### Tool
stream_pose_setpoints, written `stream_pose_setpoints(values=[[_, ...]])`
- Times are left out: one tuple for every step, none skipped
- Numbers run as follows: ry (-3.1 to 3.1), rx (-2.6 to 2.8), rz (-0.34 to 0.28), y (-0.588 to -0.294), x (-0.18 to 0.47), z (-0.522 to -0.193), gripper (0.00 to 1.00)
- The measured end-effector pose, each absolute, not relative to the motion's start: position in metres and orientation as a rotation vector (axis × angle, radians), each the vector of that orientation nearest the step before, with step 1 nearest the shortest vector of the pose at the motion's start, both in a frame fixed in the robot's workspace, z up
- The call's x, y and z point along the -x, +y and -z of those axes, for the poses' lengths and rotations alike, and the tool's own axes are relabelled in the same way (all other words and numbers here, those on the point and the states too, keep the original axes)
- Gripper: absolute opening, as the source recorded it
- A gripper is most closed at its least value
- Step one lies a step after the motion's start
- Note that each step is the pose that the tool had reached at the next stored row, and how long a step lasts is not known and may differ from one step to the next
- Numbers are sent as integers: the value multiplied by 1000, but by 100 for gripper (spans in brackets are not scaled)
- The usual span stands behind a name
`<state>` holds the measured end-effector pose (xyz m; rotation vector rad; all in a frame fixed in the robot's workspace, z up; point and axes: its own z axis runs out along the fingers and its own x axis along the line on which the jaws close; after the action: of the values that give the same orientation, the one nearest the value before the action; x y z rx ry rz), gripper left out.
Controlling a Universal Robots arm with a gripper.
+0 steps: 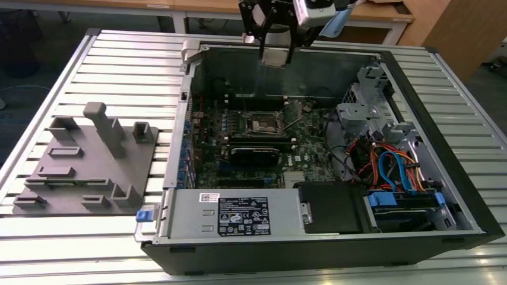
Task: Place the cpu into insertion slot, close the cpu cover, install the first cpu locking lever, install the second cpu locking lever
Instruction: 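Place the cpu into insertion slot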
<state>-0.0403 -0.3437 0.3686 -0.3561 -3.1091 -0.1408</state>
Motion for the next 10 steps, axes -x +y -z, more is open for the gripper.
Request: stream_pose_setpoints(values=[[-3109,358,141,-344,40,-369,54],[-3109,361,141,-344,40,-368,54],[-3108,366,141,-344,40,-368,54],[-3108,373,141,-344,40,-368,54],[-3107,382,141,-344,40,-368,54],[-3106,392,141,-344,40,-368,54],[-3104,407,141,-344,40,-368,54],[-3102,425,141,-344,40,-368,54],[-3100,446,141,-344,40,-368,54],[-3097,469,141,-344,40,-367,54]])
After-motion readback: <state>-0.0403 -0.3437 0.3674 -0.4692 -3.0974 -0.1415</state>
